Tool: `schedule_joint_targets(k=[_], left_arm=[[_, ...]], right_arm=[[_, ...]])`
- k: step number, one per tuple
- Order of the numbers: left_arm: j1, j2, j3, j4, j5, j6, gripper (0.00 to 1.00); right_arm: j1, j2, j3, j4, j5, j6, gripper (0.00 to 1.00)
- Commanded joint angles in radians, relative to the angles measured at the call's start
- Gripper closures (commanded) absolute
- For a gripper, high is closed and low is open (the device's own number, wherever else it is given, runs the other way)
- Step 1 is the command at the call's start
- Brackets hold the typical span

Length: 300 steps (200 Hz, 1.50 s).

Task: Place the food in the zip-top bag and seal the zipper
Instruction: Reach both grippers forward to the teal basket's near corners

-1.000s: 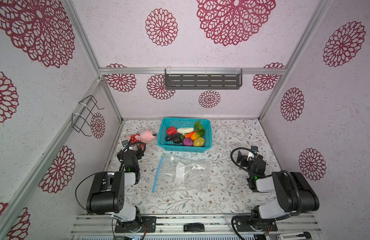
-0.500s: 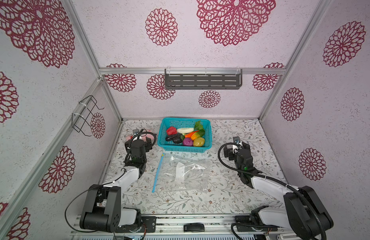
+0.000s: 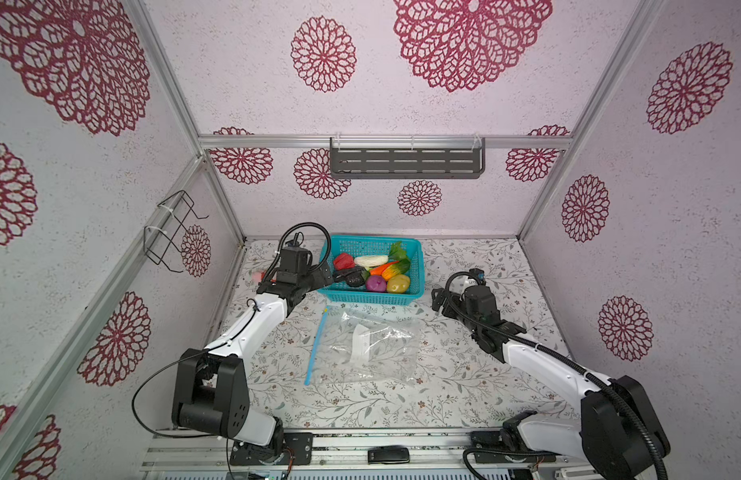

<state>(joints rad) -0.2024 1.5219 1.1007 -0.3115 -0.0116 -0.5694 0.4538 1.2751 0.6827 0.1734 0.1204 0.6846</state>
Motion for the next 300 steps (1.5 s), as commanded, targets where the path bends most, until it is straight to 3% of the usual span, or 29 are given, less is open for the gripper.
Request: schedule_joint_targets(k=[1, 25, 55, 134, 196, 300], left_arm=[[0.005, 0.005, 0.054, -0.042, 0.082, -0.081, 0.02], [0.029, 0.054, 0.097, -0.091, 0.078, -0.086, 0.03], [0.079, 0.128, 0.137, -0.102, 0.161, -0.098, 0.02], [0.080, 0.319, 0.310, -0.158, 0.265, -0.050, 0.02], [0.029, 0.409, 0.436, -0.192, 0.310, -0.024, 0.01], [-0.012, 0.609, 0.701, -0.203, 0.368, -0.049, 0.01]], right_arm=[[0.020, 0.063, 0.040, 0.075, -0.075, 0.196, 0.01], [0.025, 0.155, 0.107, 0.080, -0.126, 0.186, 0.01], [0.029, 0.229, 0.143, 0.129, -0.134, 0.146, 0.01], [0.029, 0.393, 0.287, 0.168, -0.188, 0.046, 0.04], [0.024, 0.482, 0.396, 0.168, -0.219, 0.018, 0.12], [-0.045, 0.634, 0.653, 0.043, -0.246, -0.057, 0.16]])
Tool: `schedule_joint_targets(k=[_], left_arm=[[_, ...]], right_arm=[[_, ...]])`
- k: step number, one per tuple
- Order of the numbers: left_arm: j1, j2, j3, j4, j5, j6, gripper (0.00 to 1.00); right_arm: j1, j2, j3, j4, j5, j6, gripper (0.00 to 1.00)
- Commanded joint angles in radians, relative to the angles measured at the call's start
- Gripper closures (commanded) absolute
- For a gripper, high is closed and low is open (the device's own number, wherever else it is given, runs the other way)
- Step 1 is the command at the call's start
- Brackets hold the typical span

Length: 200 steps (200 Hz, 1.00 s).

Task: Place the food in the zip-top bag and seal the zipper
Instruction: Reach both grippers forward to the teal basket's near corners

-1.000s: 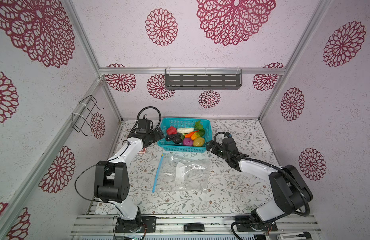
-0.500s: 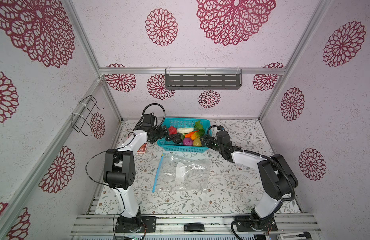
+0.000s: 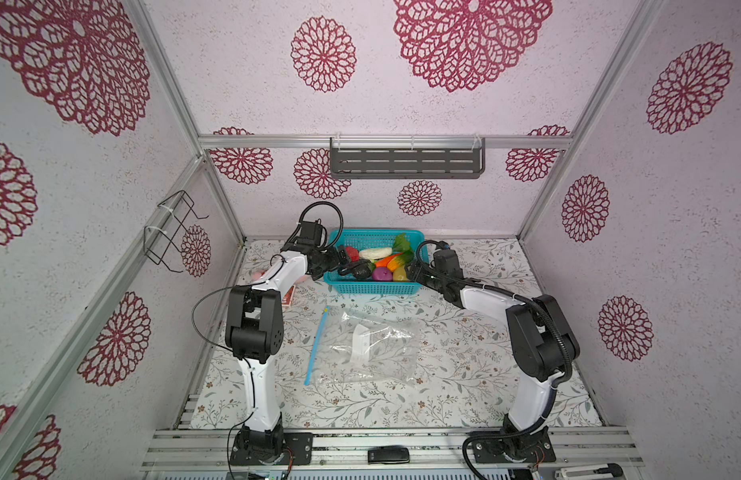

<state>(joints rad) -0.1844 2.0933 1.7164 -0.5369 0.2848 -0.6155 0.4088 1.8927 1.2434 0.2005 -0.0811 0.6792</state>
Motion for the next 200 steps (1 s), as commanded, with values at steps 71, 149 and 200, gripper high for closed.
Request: schedule_joint_targets(k=[71, 149, 200], left_arm=[[-0.037, 0.162, 0.244, 0.009, 0.085, -0.025, 0.01], [-0.046, 0.218, 0.285, 0.017, 0.083, -0.035, 0.01], [-0.049, 0.256, 0.314, 0.032, 0.099, -0.058, 0.01]], right_arm=[[-0.043, 0.114, 0.238, -0.027, -0.038, -0.089, 0.17], [-0.068, 0.167, 0.293, -0.030, -0.040, -0.095, 0.19], [-0.070, 0.179, 0.297, -0.028, -0.042, -0.093, 0.19]])
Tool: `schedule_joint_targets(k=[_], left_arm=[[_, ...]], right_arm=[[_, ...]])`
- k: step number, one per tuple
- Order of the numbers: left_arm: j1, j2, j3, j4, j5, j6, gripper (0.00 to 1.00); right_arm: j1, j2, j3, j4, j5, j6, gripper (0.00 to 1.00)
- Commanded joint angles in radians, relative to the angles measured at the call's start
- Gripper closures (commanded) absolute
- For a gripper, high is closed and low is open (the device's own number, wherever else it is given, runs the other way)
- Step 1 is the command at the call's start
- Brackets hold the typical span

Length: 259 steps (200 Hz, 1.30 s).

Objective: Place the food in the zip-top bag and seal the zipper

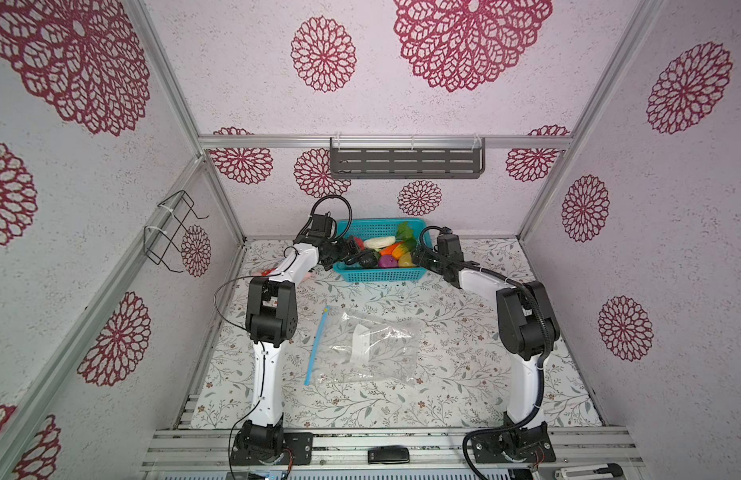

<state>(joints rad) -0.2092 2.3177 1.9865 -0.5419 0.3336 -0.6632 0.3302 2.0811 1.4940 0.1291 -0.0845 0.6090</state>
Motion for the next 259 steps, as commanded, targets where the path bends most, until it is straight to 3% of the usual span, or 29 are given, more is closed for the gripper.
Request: schedule_joint_targets(k=[1, 131, 195, 259], left_arm=[[-0.024, 0.033, 0.044, 0.038, 0.051, -0.010, 0.01], [-0.018, 0.112, 0.152, 0.027, 0.062, -0.024, 0.00], [0.022, -0.065, -0.038, 0.042, -0.043, 0.049, 0.03], [0.031, -0.284, -0.327, 0.077, -0.115, 0.078, 0.03]], right_arm=[[0.009, -0.009, 0.047, 0.043, -0.038, -0.024, 0.19], [0.006, 0.040, 0.103, 0.025, -0.031, -0.027, 0.19], [-0.029, -0.061, 0.081, -0.091, -0.030, -0.088, 0.06], [-0.026, -0.289, -0.119, -0.150, 0.010, -0.156, 0.01]])
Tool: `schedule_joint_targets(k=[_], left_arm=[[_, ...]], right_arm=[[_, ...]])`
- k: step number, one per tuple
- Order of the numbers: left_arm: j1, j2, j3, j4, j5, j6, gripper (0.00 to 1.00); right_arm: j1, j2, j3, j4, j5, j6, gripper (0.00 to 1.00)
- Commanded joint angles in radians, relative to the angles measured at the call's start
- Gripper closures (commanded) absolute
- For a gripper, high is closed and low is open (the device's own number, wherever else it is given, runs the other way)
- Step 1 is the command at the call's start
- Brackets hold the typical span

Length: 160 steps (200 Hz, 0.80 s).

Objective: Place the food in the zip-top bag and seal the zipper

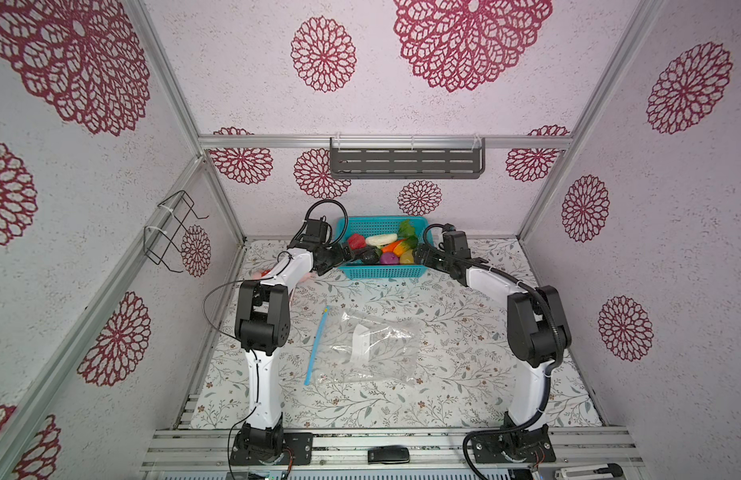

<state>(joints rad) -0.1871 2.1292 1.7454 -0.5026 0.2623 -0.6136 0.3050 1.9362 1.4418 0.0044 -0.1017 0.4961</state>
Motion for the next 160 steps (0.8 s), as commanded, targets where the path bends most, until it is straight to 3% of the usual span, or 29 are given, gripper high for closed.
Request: schedule_joint_targets(k=[1, 44, 87, 121, 160], left_arm=[[0.009, -0.099, -0.091, 0.039, -0.046, 0.027, 0.03], [0.011, -0.340, -0.392, 0.045, -0.049, -0.001, 0.02], [0.029, -0.522, -0.664, 0.053, -0.012, -0.060, 0.03], [0.042, -0.617, -0.810, 0.066, -0.008, -0.079, 0.02], [0.086, -0.642, -0.919, 0.111, 0.050, -0.107, 0.03]], right_arm=[[-0.001, -0.151, -0.071, -0.026, 0.028, -0.044, 0.01], [0.101, -0.390, -0.296, -0.147, 0.096, -0.073, 0.01], [0.387, -0.534, -0.438, -0.233, 0.243, -0.156, 0.01], [0.649, -0.500, -0.439, -0.192, 0.370, -0.332, 0.01], [0.822, -0.326, -0.321, -0.142, 0.416, -0.505, 0.01]])
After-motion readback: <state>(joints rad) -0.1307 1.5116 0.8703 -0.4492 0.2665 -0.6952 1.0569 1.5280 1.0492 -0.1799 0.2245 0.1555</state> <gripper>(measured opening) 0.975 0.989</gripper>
